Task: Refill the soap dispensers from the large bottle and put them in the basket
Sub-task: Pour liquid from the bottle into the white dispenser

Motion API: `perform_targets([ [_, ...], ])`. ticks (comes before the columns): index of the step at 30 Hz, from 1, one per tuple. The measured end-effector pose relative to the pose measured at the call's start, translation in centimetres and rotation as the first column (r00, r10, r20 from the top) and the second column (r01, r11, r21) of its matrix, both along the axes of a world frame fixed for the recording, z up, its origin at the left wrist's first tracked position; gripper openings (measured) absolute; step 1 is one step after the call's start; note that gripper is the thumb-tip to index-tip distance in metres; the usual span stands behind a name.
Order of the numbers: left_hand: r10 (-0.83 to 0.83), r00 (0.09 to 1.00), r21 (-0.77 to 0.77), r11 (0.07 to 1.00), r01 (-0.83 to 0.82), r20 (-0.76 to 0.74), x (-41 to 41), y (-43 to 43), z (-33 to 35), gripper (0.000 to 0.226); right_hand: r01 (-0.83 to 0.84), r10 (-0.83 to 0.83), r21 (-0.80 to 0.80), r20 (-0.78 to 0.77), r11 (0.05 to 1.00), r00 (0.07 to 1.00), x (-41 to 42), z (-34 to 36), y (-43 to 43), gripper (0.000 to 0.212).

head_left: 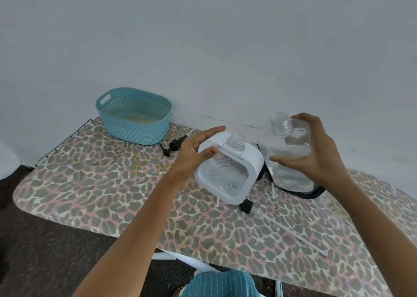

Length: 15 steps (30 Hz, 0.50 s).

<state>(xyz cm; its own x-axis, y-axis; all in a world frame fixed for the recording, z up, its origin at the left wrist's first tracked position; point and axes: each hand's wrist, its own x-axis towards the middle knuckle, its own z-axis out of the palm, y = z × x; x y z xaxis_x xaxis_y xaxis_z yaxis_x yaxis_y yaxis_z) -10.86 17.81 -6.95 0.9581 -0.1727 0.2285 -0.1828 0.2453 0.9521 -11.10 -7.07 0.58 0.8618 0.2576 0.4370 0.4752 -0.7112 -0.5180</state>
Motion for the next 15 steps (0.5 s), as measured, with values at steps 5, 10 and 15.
perform_targets([
  [5, 0.064, 0.997, -0.023, 0.998, -0.064, -0.034, 1.2, 1.7, -2.1, 0.082, 0.092, -0.093, 0.128, 0.008, 0.988, 0.996, -0.4, -1.7, 0.4, 0.086],
  [10, 0.171, 0.982, -0.051, 0.983, -0.175, -0.083, 2.5, 3.0, -4.7, 0.078, 0.137, -0.138, 0.215, -0.011, 0.967, 0.990, -0.8, -3.2, 0.4, 0.088],
  [15, 0.321, 0.937, -0.041, 0.943, -0.329, -0.134, 2.9, 4.2, -6.9, 0.079, 0.159, -0.156, 0.232, -0.032, 0.960, 0.987, -1.1, -4.3, -0.4, 0.098],
])
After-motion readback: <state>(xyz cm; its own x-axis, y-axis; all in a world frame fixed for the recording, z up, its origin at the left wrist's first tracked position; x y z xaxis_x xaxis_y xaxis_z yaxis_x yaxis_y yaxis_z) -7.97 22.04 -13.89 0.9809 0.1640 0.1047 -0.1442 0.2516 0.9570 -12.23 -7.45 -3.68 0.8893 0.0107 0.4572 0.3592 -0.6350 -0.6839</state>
